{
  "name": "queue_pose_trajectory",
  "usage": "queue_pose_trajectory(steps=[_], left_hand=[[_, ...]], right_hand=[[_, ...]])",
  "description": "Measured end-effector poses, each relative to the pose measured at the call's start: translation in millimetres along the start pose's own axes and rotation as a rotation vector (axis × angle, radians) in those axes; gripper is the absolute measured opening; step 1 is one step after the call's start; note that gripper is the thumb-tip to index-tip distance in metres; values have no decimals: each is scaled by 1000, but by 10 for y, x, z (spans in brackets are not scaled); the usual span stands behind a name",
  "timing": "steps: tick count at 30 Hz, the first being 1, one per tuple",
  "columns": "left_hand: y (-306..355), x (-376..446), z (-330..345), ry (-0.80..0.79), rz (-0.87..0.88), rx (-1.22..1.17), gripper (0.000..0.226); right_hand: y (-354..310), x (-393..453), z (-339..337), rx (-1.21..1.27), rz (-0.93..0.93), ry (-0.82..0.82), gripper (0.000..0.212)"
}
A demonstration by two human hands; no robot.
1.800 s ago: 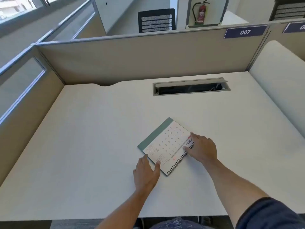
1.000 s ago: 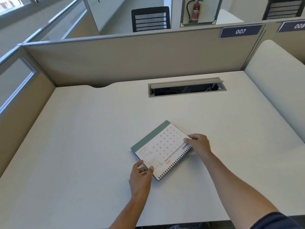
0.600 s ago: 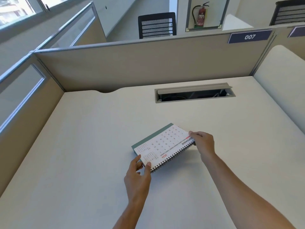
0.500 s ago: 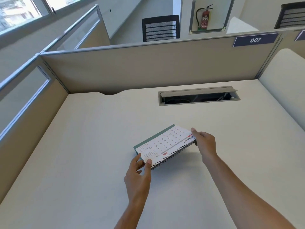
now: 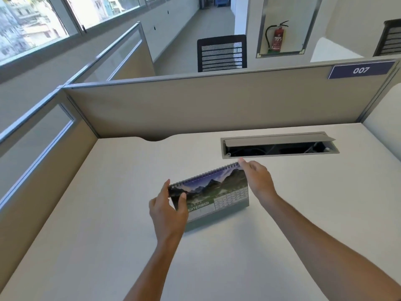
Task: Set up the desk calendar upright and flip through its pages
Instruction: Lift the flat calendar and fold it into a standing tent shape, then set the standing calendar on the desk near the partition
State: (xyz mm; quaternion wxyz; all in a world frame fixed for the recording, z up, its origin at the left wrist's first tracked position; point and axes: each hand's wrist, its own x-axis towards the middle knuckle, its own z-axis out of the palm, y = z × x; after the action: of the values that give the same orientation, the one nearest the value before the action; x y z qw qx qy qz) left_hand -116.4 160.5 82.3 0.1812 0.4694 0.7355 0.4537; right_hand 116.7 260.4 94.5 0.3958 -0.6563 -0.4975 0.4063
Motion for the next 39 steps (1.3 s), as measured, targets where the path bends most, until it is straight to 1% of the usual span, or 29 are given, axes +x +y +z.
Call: queue_pose_trajectory(steps=[5, 7, 10, 12, 15, 17, 22, 25, 31, 33, 36, 37, 39], left_hand=[[-45, 680, 117, -2, 68, 65, 55], [-34, 948, 175, 3, 68, 77, 52], [-2, 1275, 250, 7, 42, 89, 50], [10, 1437, 282, -1, 22, 94, 49], [9, 1620, 313, -4, -5, 120, 48], [-3, 1719, 334, 2, -25, 137, 46], [-40, 1875, 362, 38, -40, 171, 43], [-63, 1928, 380, 51, -46, 150, 41], [-92, 1988, 426, 78, 2, 132, 30], [-94, 2004, 439, 64, -33, 104, 36], [-97, 2033, 465, 5, -142, 15, 45], [-105, 2044, 479, -12, -179, -29, 44], [-120, 2069, 511, -39, -245, -131, 39]], right_hand=[[-197, 459, 241, 92, 62, -16, 62], [-280, 626, 339, 96, 60, -24, 60], [-381, 855, 484, 83, 54, 11, 58], [-445, 966, 566, 82, 33, 23, 51], [-512, 1098, 678, 79, 8, 39, 35], [-537, 1171, 732, 83, 9, 42, 33], [-600, 1279, 804, 75, -24, 44, 32], [-597, 1319, 852, 92, -22, 38, 36], [-552, 1386, 869, 108, -21, 35, 41], [-545, 1398, 851, 100, -17, 21, 39], [-590, 1417, 806, 54, -9, -26, 31], [-608, 1428, 790, 34, -3, -40, 30], [-613, 1469, 776, 19, 11, -55, 36]])
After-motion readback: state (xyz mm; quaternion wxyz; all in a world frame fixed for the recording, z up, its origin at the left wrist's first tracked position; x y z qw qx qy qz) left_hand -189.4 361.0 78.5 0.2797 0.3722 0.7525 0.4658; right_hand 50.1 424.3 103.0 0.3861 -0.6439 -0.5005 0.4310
